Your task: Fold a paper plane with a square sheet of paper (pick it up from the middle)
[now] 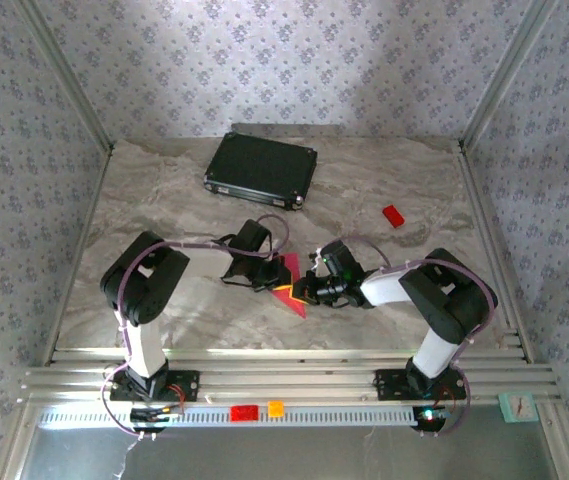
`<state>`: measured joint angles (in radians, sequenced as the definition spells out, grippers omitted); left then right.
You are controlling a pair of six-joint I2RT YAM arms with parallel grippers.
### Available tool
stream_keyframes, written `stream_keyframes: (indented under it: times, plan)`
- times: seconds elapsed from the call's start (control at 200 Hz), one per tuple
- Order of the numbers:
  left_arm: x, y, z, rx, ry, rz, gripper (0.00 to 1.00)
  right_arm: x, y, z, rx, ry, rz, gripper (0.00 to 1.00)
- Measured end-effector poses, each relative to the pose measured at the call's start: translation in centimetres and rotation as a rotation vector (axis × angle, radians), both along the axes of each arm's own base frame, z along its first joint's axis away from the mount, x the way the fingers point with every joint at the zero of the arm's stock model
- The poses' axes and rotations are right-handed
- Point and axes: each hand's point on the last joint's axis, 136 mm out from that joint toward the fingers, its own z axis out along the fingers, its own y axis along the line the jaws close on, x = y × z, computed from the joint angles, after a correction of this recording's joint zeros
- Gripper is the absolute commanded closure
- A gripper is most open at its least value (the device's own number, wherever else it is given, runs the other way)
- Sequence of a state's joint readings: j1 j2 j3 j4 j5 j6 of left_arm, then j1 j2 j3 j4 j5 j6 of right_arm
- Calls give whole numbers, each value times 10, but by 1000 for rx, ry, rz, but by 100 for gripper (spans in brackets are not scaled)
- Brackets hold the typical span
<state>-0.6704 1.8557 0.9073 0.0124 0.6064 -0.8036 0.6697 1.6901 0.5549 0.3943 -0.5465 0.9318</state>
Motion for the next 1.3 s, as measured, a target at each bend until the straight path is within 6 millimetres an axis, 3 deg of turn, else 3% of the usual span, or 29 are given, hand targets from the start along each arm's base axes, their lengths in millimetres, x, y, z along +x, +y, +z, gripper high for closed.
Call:
stream_keyframes:
  times: [0.22,0.495,0.625,0.735,0.84,0.994,1.149,1.299]
  plan:
    - [7,6,1,0,10,-13,100,0,0,0,2,-2,0,100]
    - [56,36,2,52,-28,77,100,-1,-1,0,5,-6,0,100]
    - [70,43,6,71,-49,102,100,0,0,0,9,-8,-2,100]
    - [69,44,10,75,-57,103,100,0,0,0,9,-8,-3,100]
    - [66,41,27,54,-89,95,100,0,0,0,9,-8,-3,100]
    - [50,22,42,1,-120,50,100,0,-1,0,8,-10,-5,100]
    - [39,12,29,-2,-92,16,100,0,-1,1,8,-10,-5,100]
    - [49,25,4,30,-52,53,100,0,-1,1,8,-10,-6,100]
